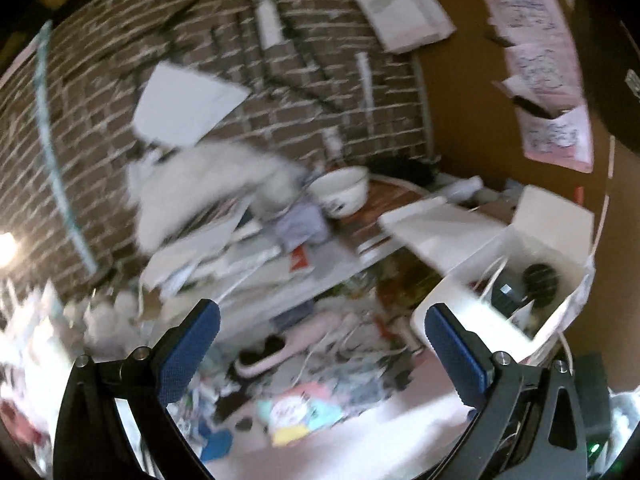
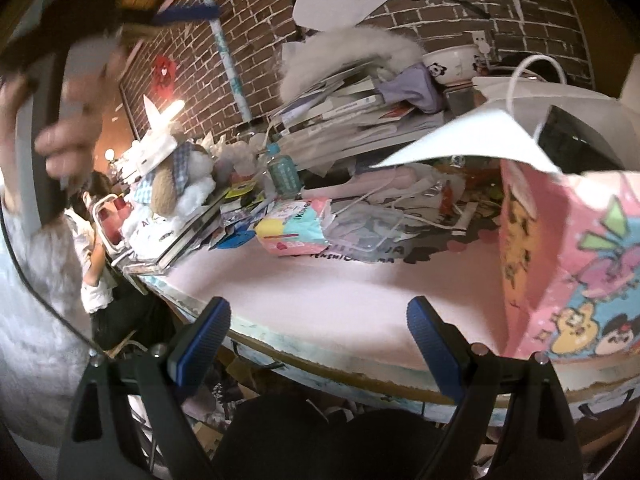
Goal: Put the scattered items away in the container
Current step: 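Move the right gripper down to the pink-and-teal Kotex pad pack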
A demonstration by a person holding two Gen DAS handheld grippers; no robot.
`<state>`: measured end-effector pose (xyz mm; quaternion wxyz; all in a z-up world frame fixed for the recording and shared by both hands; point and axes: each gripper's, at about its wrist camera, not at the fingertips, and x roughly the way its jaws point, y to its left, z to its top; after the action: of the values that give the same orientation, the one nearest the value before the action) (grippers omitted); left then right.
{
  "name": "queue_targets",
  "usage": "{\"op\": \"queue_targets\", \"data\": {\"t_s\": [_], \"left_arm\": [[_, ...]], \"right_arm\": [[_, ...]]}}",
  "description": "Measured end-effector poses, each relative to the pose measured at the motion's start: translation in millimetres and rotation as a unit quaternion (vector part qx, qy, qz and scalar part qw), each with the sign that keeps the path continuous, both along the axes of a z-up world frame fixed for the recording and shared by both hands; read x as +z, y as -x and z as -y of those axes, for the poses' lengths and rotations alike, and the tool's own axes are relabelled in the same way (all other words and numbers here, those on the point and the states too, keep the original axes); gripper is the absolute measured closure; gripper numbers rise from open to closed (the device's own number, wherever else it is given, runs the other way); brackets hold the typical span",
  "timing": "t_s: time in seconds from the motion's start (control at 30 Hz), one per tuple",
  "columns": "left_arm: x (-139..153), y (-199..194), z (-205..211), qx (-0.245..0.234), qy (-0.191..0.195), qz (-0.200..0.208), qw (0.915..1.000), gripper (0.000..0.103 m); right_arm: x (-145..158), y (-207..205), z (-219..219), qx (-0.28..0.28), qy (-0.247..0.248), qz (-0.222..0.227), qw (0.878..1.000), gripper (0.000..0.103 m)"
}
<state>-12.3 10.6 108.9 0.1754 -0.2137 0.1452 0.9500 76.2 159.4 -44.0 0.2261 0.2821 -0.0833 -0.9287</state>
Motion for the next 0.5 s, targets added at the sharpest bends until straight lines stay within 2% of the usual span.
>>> {"op": "queue_targets", "data": {"t_s": [0.23,0.37,0.5], "left_arm": [[-45.5,10.2,50.4,0.065,-0.024,0.035,0.9970,0.000],[-75.1,10.6,78.2,0.101,-0.043,0.053,0.9926,0.000],[-99.3,0.9,103.5,0.146,-0.056,0.054,0.9862,0.000]], "right_arm": [[-1.1,18.3,18.1,0.011,-0.018,0.002,1.000,0.015],[-3.3,26.0,32.7,0.014,-0.036,-0.003,0.999,0.015],[-4.5,34.9,47.8,0.007,-0.039,-0.010,0.999,0.015]]}}
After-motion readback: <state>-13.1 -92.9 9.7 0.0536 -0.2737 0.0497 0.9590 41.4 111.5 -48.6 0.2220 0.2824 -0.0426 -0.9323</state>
